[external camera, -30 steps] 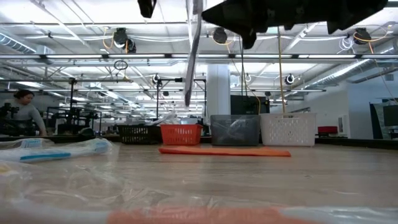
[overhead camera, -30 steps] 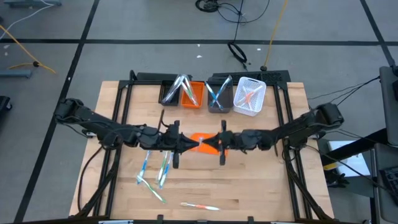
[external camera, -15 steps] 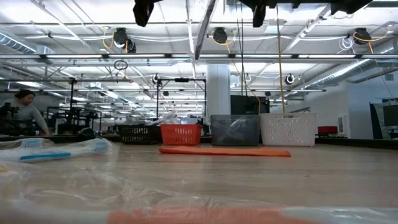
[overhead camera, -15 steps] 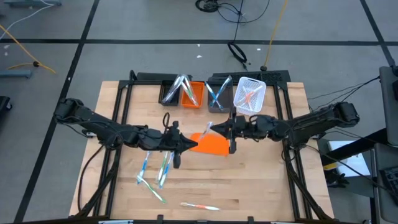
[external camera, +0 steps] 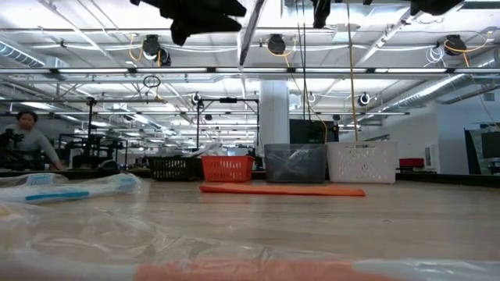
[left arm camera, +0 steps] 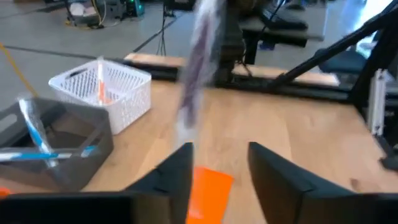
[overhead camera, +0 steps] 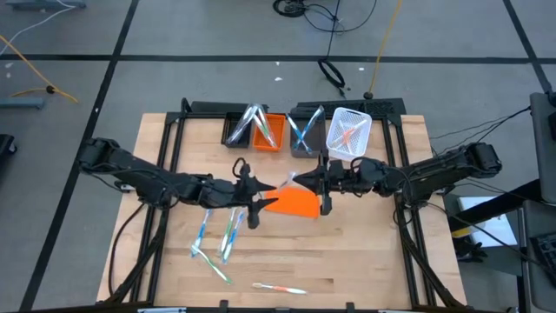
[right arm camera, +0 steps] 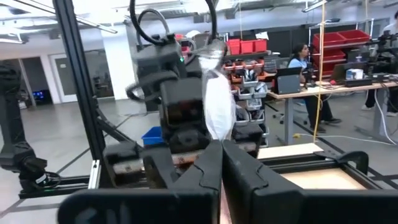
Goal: Pick & Place Toothbrushes
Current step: Put the violet toothbrush into the black bin
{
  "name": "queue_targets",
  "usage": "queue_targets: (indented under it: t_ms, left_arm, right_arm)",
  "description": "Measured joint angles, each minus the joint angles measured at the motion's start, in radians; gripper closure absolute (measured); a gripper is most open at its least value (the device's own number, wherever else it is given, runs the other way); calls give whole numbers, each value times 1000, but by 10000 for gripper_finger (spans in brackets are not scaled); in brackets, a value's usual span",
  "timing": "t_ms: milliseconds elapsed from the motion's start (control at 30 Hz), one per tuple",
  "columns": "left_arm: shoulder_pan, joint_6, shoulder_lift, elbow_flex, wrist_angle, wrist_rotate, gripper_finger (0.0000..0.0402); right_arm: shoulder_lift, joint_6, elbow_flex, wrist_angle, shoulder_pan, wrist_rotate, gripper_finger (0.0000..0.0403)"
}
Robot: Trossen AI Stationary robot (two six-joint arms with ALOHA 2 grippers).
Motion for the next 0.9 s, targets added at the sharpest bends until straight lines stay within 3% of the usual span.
queue_targets:
  t_ms: [233, 467, 600, 833, 900]
  left_arm:
    - [22, 6, 25, 0, 18, -14, 158]
    - [53, -1, 92, 0, 74, -2, 145]
    - [55, -10, 113, 0, 73, -2, 194]
    - [53, -10, 112, 0, 77, -1, 370]
    - [52, -21, 112, 0, 77, 1, 386]
  right_arm:
    - [0, -6, 3, 0, 0, 0, 403]
    - [0, -11, 3, 4, 0, 0, 403]
    - [0, -12, 3, -6, 0, 1, 403]
    - [0, -12, 3, -15, 0, 2, 403]
    - [0, -12, 3, -15, -1, 4, 403]
